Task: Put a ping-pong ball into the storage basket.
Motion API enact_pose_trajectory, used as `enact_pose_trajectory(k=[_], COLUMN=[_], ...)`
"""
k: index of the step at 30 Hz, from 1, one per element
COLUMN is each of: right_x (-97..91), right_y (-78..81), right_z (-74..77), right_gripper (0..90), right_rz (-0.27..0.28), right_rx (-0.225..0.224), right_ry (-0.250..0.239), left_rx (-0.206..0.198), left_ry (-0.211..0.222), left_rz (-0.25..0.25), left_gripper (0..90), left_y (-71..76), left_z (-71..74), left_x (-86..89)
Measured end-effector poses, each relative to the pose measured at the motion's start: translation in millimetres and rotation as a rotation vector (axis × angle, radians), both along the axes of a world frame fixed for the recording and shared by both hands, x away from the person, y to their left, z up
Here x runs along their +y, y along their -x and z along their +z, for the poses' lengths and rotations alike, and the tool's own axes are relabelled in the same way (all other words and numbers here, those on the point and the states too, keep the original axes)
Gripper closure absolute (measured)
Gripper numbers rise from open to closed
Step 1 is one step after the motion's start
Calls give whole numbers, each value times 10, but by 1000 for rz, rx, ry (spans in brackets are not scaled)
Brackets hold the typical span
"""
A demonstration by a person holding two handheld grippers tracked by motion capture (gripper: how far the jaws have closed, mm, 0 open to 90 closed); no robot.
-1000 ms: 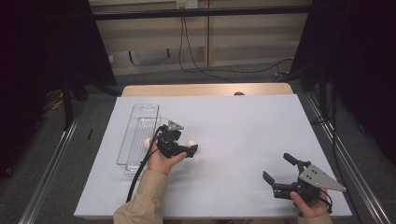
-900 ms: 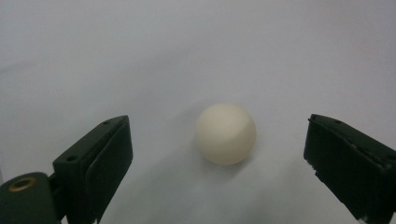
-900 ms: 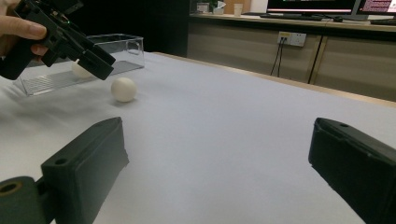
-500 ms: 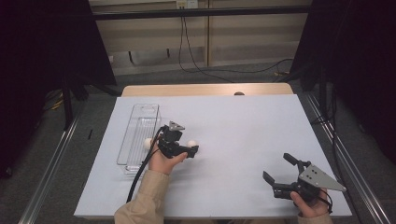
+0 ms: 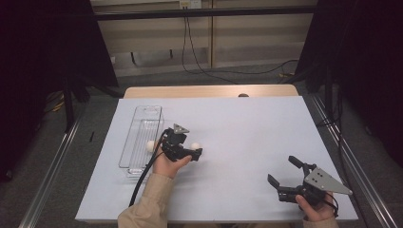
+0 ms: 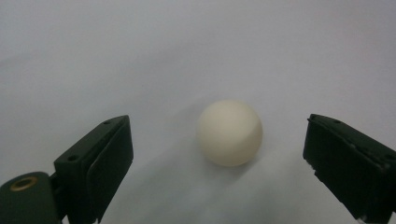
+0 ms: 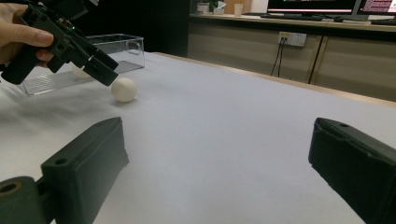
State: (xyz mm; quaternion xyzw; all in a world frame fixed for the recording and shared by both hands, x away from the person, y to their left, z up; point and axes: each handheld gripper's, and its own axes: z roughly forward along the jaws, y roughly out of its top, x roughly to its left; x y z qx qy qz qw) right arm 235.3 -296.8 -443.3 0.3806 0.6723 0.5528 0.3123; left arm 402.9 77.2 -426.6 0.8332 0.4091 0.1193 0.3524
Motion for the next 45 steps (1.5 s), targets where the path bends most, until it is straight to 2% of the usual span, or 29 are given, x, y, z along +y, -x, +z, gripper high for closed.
enact_pose_trajectory(k=[7,19,23,31,33,36,45], right_x=[0,1,2,2,2,1,0], right_y=[1,0,0,0,0,0,0], right_z=[-1,0,0,0,0,0,0], right_gripper=[34,34,34,34,34,34,34], right_rz=[0,1,2,1,2,1,0], right_rx=[0,-1,-1,-1,-1,-1,-1], right_ry=[0,1,0,1,1,1,1], left_rx=[-12,11,9,8,14,14,15], left_ry=[-10,-20,-11,-21,-8,-17,-10], left_rz=[-4,-19,-24,-36,-30,-39,-46], left_gripper=[113,182,224,306,327,348,409], left_y=[1,-19,-22,-37,-36,-43,-48], left_z=[-21,-85,-95,-123,-131,-138,-162], left_x=[-25,-59,-71,-77,-85,-84,-100])
